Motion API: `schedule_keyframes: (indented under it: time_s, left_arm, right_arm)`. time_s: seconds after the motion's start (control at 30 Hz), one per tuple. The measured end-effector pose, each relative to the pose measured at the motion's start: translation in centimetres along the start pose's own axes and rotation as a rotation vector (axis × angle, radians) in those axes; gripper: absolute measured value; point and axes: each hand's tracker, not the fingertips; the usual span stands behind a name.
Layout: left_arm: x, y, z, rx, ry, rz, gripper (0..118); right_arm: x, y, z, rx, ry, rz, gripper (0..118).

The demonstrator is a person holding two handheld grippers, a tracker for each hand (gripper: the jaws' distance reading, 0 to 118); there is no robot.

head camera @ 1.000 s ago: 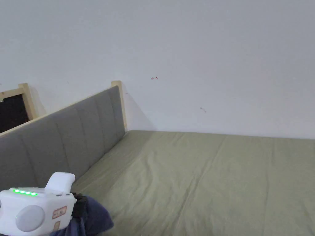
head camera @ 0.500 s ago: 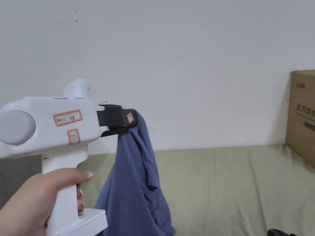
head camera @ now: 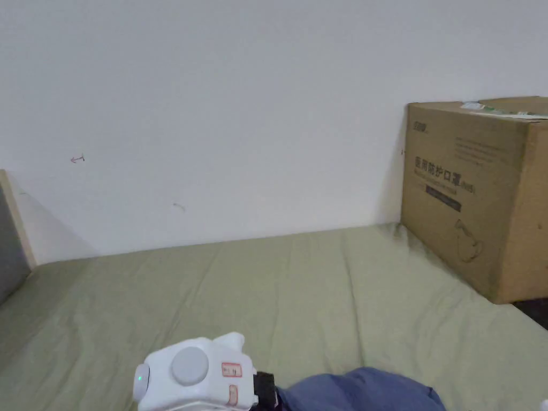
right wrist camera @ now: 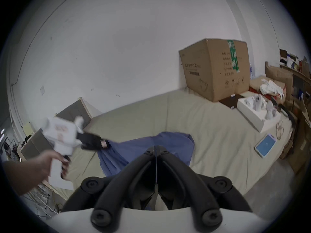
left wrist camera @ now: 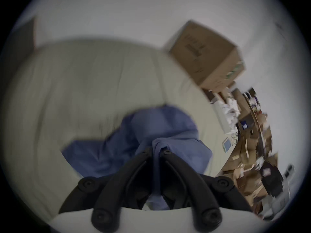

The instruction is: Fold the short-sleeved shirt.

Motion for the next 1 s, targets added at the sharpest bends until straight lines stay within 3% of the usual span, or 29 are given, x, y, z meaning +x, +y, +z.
schedule_keyframes:
  time_s: [0.03, 0.07, 0.13, 0.3, 0.47, 0.53, 0.57, 0.63, 0.67, 0.7, 0.77, 0.9, 1.0]
  left_arm:
    - [-1.6, -0.9, -1.7, -0.041, 0.006, 0.082, 83]
    - [-3.2, -1.6, -3.2, -0.067, 0.006, 0.156, 89]
    - [-4.8, -3.3, -4.4, -0.094, -0.029, 0.233, 88]
    - [-5.6, -2.7, -2.6, -0.052, -0.063, 0.243, 91]
    - [-4.8, -1.0, 5.3, 0.107, -0.055, 0.194, 92]
    - [-3.9, -2.1, 10.3, 0.298, 0.012, 0.104, 86]
    - [-3.5, -3.2, 12.9, 0.424, 0.068, 0.056, 75]
    - [-2.8, -6.4, 17.5, 0.682, 0.142, -0.017, 71]
    - [-2.6, -8.3, 19.5, 0.798, 0.158, -0.051, 62]
    - [-2.5, -9.9, 21.0, 0.891, 0.179, -0.073, 46]
    - [-2.3, -13.2, 23.3, 1.041, 0.22, -0.102, 0]
    - [-2.7, -18.2, 25.4, 1.195, 0.268, -0.149, 0]
    - [-2.1, -21.3, 25.3, 1.253, 0.474, -0.213, 0]
  right_arm:
    - [0.4, -0.3, -0.3, -0.016, -0.001, -0.012, 1]
    - [0.6, -0.6, -0.5, -0.027, -0.003, -0.019, 1]
    - [0.9, -1.1, -0.9, -0.046, -0.009, -0.024, 1]
    - [1.0, -1.5, -2.0, -0.075, -0.013, -0.017, 1]
    - [0.1, -0.7, -2.2, -0.069, 0.005, -0.03, 1]
    - [-0.5, -0.2, -1.8, -0.048, 0.011, -0.02, 1]
    - [-0.8, 0.0, -1.6, -0.032, 0.012, -0.006, 1]
    - [-1.5, 0.2, -1.3, 0.007, 0.019, 0.022, 1]
    - [-1.9, 0.2, -1.0, 0.034, 0.029, 0.034, 1]
    - [-2.2, 0.2, -0.8, 0.054, 0.034, 0.041, 1]
    - [-3.1, 0.1, -0.3, 0.119, 0.038, 0.057, 1]
    - [-5.0, -1.2, 1.4, 0.327, 0.019, 0.141, 1]
    - [-6.3, -2.4, 2.8, 0.453, -0.022, 0.193, 1]
